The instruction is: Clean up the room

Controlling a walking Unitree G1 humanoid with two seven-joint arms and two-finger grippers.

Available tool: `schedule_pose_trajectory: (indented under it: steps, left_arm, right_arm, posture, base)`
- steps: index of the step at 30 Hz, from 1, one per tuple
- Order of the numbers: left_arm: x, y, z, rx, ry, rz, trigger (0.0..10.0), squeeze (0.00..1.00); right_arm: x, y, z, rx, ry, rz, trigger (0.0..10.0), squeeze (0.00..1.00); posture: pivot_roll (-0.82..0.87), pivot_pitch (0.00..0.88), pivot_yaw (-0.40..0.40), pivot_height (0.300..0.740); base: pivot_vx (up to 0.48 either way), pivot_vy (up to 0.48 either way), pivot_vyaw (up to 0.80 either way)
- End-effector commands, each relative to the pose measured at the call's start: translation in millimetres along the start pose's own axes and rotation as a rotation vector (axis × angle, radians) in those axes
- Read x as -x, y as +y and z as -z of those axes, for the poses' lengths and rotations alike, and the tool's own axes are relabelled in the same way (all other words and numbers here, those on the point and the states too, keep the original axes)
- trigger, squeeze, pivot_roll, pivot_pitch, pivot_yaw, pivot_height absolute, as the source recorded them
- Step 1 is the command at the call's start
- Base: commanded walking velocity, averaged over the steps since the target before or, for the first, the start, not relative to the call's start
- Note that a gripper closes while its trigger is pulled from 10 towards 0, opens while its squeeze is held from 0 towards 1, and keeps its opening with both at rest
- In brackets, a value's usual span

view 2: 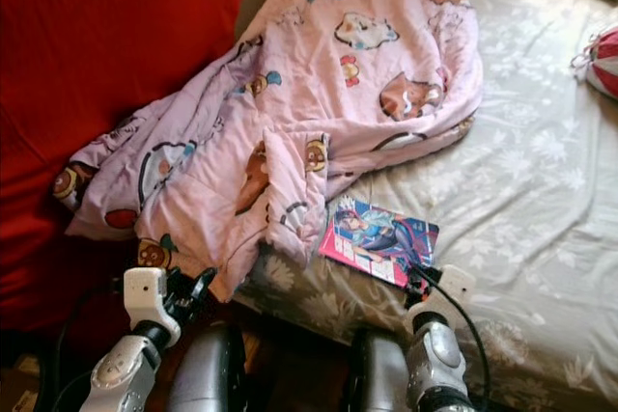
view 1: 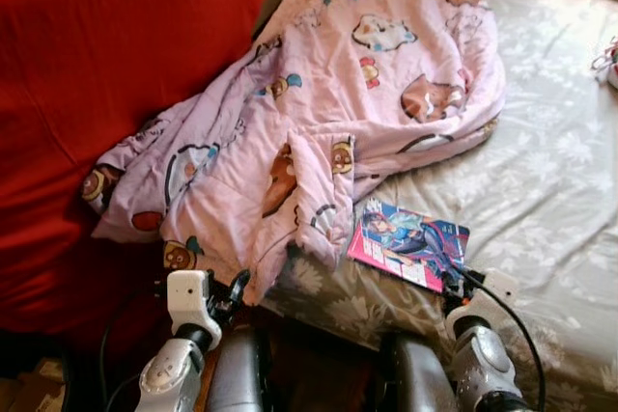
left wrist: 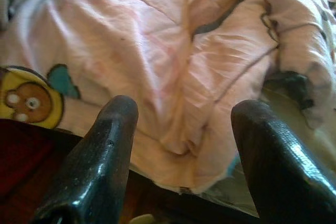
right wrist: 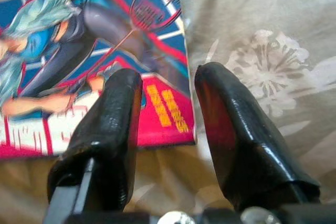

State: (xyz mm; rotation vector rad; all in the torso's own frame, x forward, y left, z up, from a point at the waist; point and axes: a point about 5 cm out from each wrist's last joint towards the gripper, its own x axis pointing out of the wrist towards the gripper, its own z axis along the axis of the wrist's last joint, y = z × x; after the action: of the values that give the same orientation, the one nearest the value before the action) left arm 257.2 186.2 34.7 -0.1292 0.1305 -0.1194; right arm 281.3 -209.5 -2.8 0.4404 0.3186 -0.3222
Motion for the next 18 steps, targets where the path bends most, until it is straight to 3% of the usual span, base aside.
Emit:
schedule_pose_trajectory:
  steps: [1,11,12,13,18]
  left_arm:
    - [7.6,5.5,4,-0.015,0.033,-0.007,10.0,0.00]
    - [18.2,11.4,4,-0.031,0.063,-0.016,10.0,0.00]
    - [19.4,12.3,5,-0.031,0.066,-0.019,10.0,0.00]
    - [20.6,13.1,5,-0.032,0.069,-0.021,10.0,0.00]
    - [26.1,14.9,7,-0.037,0.086,-0.025,10.0,0.00]
  right_arm:
    - [1.8,-3.1,5,-0.073,0.015,0.016,10.0,1.00]
    - [1.5,-0.9,2,-0.165,-0.026,-0.014,10.0,1.00]
    - [1.7,-1.1,2,-0.167,-0.029,-0.014,10.0,0.22]
    - [1.9,-1.7,2,-0.171,-0.032,-0.012,10.0,0.00]
    - [2.4,-4.5,0,-0.195,-0.053,-0.006,10.0,0.00]
  posture:
    - [0.18,0.251,0.061,0.590]
    - [0.19,0.265,0.080,0.590]
    - [0.19,0.266,0.081,0.590]
    - [0.19,0.266,0.083,0.590]
    - [0.20,0.268,0.087,0.590]
  base:
    - [0.000,0.000,0.00]
    - [0.000,0.000,0.00]
    - [0.000,0.000,0.00]
    - [0.000,0.000,0.00]
    - [0.000,0.000,0.00]
